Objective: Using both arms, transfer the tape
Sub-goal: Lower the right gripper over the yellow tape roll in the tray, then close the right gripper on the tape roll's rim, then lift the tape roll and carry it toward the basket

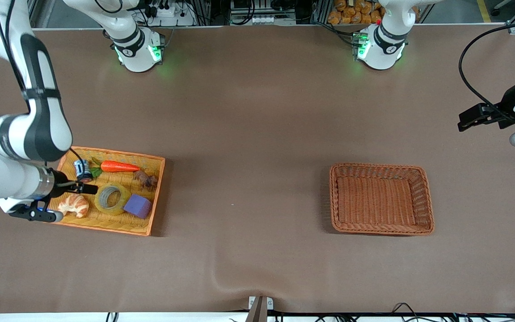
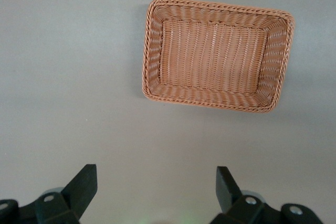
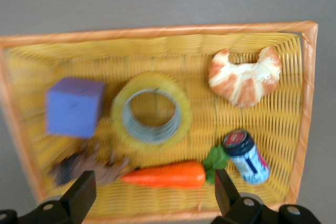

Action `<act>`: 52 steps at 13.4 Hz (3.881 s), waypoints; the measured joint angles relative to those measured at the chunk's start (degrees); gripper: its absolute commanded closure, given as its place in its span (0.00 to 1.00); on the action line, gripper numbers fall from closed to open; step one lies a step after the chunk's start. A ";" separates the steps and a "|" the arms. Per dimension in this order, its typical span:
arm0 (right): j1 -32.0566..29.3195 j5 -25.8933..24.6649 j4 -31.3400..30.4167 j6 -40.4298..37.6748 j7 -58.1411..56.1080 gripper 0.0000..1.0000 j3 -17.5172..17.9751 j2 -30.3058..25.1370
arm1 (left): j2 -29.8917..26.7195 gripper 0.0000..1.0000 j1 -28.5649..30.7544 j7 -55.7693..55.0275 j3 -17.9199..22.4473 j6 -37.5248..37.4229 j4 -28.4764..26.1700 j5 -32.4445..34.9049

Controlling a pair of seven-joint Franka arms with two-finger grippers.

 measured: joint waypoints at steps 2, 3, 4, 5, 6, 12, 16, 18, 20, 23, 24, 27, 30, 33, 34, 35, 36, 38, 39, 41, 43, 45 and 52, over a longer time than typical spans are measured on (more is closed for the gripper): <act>-3.03 -0.29 -0.01 3.48 -0.18 0.00 -0.12 4.33 | 0.06 0.00 0.01 0.02 -0.03 0.28 -0.01 0.00; -4.32 -0.28 0.01 4.36 -0.38 0.00 -0.12 6.19 | 0.12 0.00 0.00 0.03 -0.04 0.36 -0.02 0.00; -4.98 -0.24 0.01 4.88 -0.42 0.00 -0.10 7.61 | 0.19 0.00 -0.01 0.04 -0.05 0.43 -0.02 0.00; -5.05 -0.18 0.01 5.26 -0.38 0.00 -0.02 8.52 | 0.28 0.00 -0.01 0.04 -0.06 0.47 -0.02 0.00; -4.97 -0.12 0.00 5.40 -0.24 0.00 0.31 9.00 | 0.35 0.00 -0.01 0.04 -0.07 0.49 -0.02 0.00; -4.77 2.85 -2.51 7.61 0.02 0.00 0.69 9.39 | 0.42 0.00 0.03 0.04 -0.05 0.53 -0.02 0.00; -4.47 2.95 -7.79 14.84 0.03 0.92 1.15 9.42 | 0.95 0.00 0.05 0.04 -0.05 0.54 -0.06 0.00; -4.41 2.95 -8.04 15.27 0.03 0.95 1.26 9.04 | 1.44 0.00 0.06 0.05 -0.05 0.68 -0.07 0.00; -4.31 2.95 -7.90 13.82 0.02 0.95 1.39 7.16 | 1.97 0.00 0.04 0.05 -0.06 1.13 -0.07 0.00; -4.27 2.93 -7.88 10.74 -0.07 0.98 1.42 3.78 | 2.30 0.00 0.04 0.08 -0.06 1.43 -0.07 0.00; -4.27 2.91 -7.86 9.74 -0.10 0.98 1.42 2.87 | 2.35 0.00 0.04 0.09 -0.06 1.48 -0.07 0.00; -4.26 2.88 -6.19 4.71 -0.23 0.98 1.43 0.34 | 2.40 0.00 0.06 0.09 -0.06 1.53 -0.07 0.00; -3.89 2.98 -0.63 -4.68 -3.14 0.98 1.80 -2.21 | 2.45 0.00 0.09 0.09 -0.05 1.56 -0.06 0.00; -1.38 3.35 4.98 -10.26 -4.61 0.99 4.88 -3.34 | 2.52 0.00 0.10 0.09 -0.05 1.79 -0.06 0.00; -0.15 3.45 6.15 -10.56 -3.65 0.99 6.91 -3.35 | 2.60 0.00 0.10 0.09 -0.05 1.91 -0.06 0.00; 1.34 3.62 6.72 -10.57 -1.26 0.99 8.52 -3.35 | 2.67 0.00 0.11 0.09 -0.05 2.07 -0.07 0.00; 2.97 4.12 6.86 -10.48 1.94 0.99 9.61 -3.33 | 2.72 0.00 0.10 0.09 -0.05 2.21 -0.06 0.00; 6.80 5.87 6.85 -8.78 8.02 0.99 10.31 -2.78 | 2.75 0.00 0.11 0.10 -0.05 2.33 -0.06 0.00; 8.93 6.17 6.81 -6.86 11.65 0.99 10.39 -2.18 | 2.77 0.00 0.11 0.12 -0.05 2.36 -0.06 0.00; 13.74 6.33 6.72 -1.60 20.96 0.99 10.51 -0.14 | 2.86 0.00 0.09 0.18 -0.07 2.43 -0.07 0.00; 18.83 6.35 6.62 5.33 30.14 0.99 10.58 2.95 | 3.06 0.00 0.12 0.21 -0.05 2.77 -0.07 0.00; 23.75 6.30 6.51 12.58 38.76 0.99 10.52 6.68 | 3.19 0.00 0.13 0.22 -0.05 3.02 -0.07 0.00; 32.85 3.91 6.54 24.45 58.14 0.09 9.86 15.77 | 3.34 0.00 0.12 0.33 -0.06 3.60 -0.04 0.00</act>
